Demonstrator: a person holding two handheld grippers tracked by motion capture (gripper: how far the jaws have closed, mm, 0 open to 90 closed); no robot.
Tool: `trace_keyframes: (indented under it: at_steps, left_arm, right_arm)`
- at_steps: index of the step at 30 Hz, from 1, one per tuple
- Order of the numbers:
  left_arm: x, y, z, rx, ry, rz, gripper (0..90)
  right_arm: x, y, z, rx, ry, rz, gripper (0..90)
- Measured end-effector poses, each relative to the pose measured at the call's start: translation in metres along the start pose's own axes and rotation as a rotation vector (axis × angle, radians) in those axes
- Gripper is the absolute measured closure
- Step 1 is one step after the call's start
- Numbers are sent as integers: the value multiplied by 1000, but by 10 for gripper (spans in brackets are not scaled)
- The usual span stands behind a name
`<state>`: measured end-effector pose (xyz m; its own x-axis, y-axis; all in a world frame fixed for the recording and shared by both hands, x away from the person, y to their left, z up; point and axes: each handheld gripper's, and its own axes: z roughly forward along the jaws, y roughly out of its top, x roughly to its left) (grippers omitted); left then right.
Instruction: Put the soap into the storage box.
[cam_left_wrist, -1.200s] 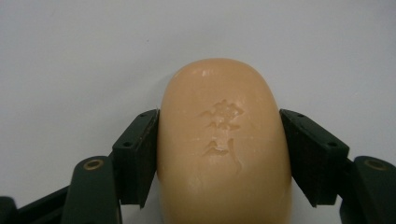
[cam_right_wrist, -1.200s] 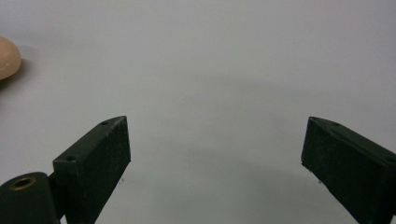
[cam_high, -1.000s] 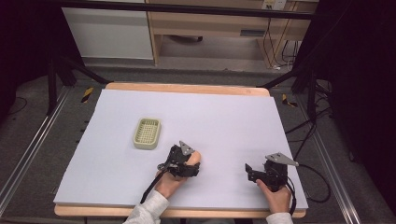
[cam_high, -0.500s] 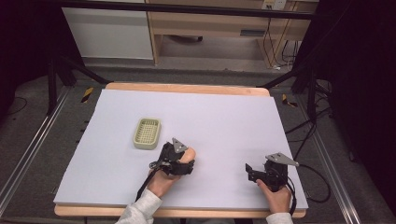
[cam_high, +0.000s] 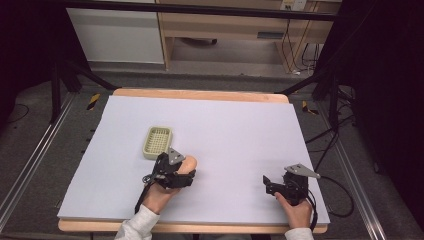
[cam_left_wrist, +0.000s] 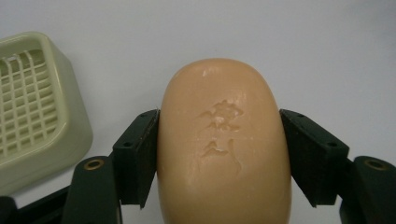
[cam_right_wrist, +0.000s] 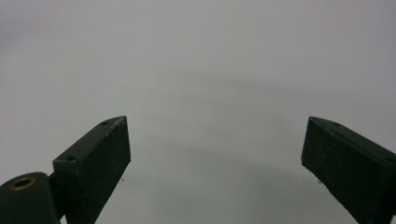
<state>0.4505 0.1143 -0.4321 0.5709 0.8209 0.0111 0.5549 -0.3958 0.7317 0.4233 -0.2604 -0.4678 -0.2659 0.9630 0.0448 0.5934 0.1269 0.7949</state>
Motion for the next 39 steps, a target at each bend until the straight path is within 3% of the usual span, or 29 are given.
trace_keyframes:
  at_steps: [13,15,25,39]
  left_arm:
    - [18,-1,-8,-19,27,-39,314]
    - [21,1,-10,-31,31,-52,314]
    - [42,5,-18,-54,58,-92,315]
    - [61,11,-10,-55,90,-132,315]
  right_arm:
    - [9,0,2,7,11,-54,85]
    - [10,0,2,14,13,-39,85]
    - [10,0,3,13,13,-59,85]
    - [10,1,4,17,17,-49,85]
